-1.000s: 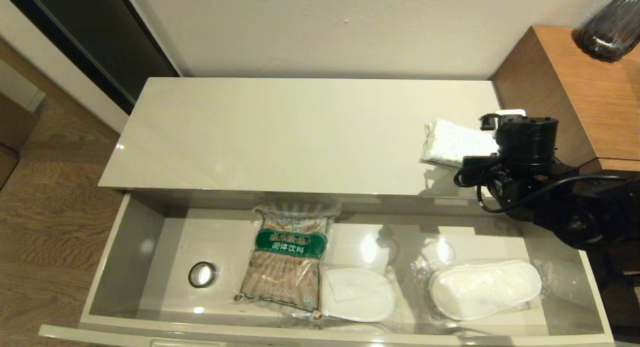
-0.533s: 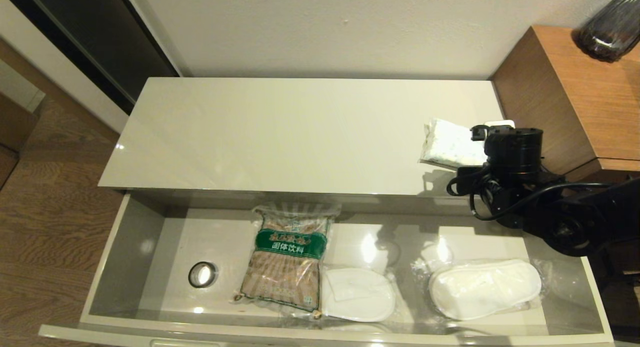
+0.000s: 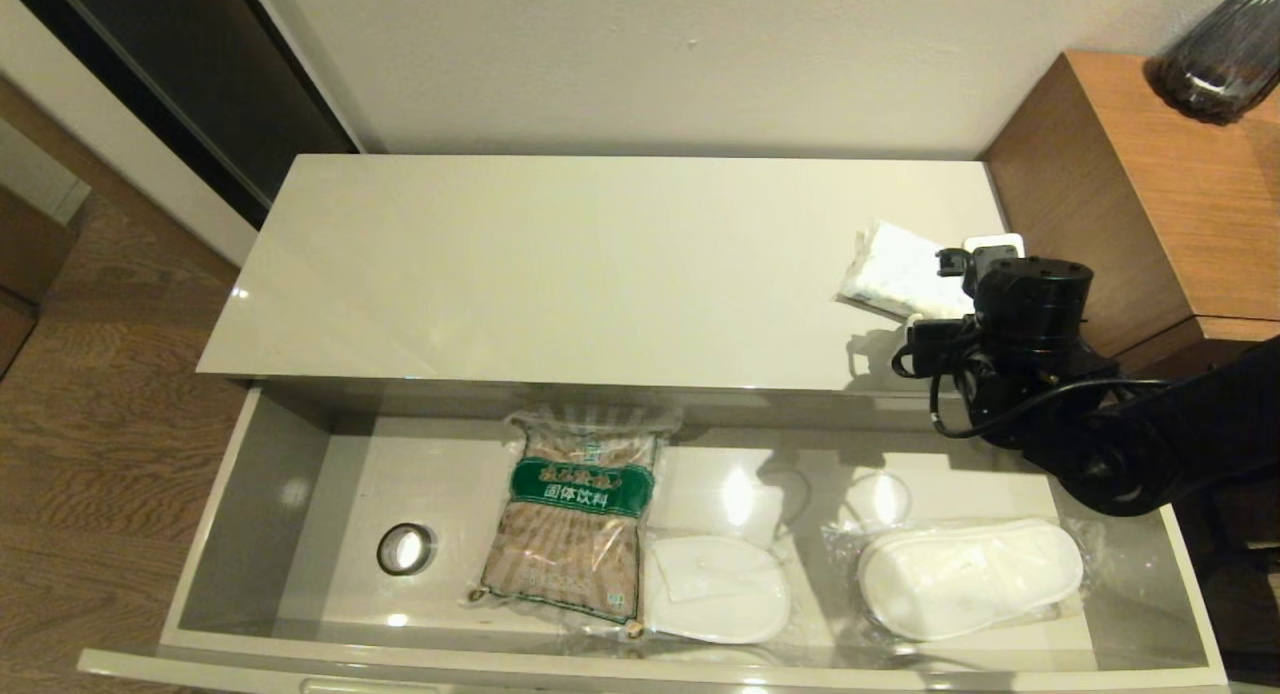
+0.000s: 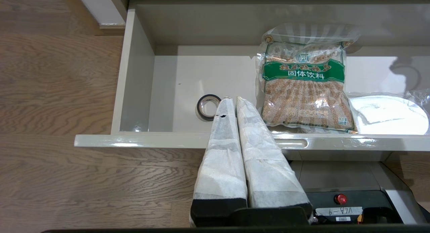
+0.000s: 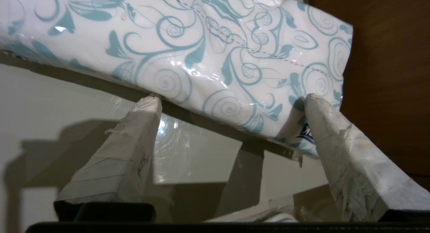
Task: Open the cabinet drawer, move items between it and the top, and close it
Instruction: Pick up the tissue on the table
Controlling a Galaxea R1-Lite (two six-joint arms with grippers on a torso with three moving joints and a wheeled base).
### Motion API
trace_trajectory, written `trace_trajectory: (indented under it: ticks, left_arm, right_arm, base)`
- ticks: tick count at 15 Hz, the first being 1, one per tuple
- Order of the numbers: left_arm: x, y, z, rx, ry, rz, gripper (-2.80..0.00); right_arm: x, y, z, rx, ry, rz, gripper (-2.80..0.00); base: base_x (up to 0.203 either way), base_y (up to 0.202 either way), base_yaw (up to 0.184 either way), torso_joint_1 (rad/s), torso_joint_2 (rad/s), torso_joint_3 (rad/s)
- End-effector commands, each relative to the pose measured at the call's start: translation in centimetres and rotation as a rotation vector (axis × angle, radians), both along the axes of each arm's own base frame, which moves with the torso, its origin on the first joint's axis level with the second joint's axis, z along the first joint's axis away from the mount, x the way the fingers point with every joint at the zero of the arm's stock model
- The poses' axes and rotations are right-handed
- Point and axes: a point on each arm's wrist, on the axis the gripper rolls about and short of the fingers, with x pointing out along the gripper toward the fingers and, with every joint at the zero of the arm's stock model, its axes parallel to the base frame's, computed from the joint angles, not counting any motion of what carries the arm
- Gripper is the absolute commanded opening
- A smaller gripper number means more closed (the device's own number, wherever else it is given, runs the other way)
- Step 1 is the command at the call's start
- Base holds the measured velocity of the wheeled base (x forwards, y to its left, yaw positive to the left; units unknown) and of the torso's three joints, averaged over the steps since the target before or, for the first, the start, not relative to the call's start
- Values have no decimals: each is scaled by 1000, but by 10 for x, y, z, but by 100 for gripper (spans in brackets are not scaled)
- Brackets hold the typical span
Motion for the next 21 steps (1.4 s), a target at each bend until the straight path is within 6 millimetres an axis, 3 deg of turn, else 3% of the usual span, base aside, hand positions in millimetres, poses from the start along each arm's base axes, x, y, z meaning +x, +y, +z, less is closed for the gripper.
trace_trajectory:
  ticks: [1, 4, 5, 12, 17, 21]
  left_arm:
    - [0, 0, 0, 0, 0, 1, -280]
    - [0, 0, 0, 0, 0, 1, -280]
    - [0, 0, 0, 0, 0, 1, -280]
    - [0, 0, 0, 0, 0, 1, -280]
    - [0, 0, 0, 0, 0, 1, -280]
    - [0, 0, 0, 0, 0, 1, -280]
  right_arm:
    - [12, -1, -17, -30, -14, -10, 0]
    - [19, -1, -25, -43, -31, -9, 0]
    - [18, -1, -26, -45, -23, 0, -280]
    - [22, -3, -28, -37, -29, -7, -280]
    - [29, -14, -10, 2, -98, -51, -280]
    - [23, -19, 4, 7, -116, -62, -280]
  base:
    - [0, 0, 0, 0, 0, 0]
    - [0, 0, 0, 0, 0, 0]
    - [0, 0, 0, 0, 0, 0]
    - [0, 0, 0, 0, 0, 0]
    - [0, 0, 0, 0, 0, 0]
    - [0, 0, 0, 0, 0, 0]
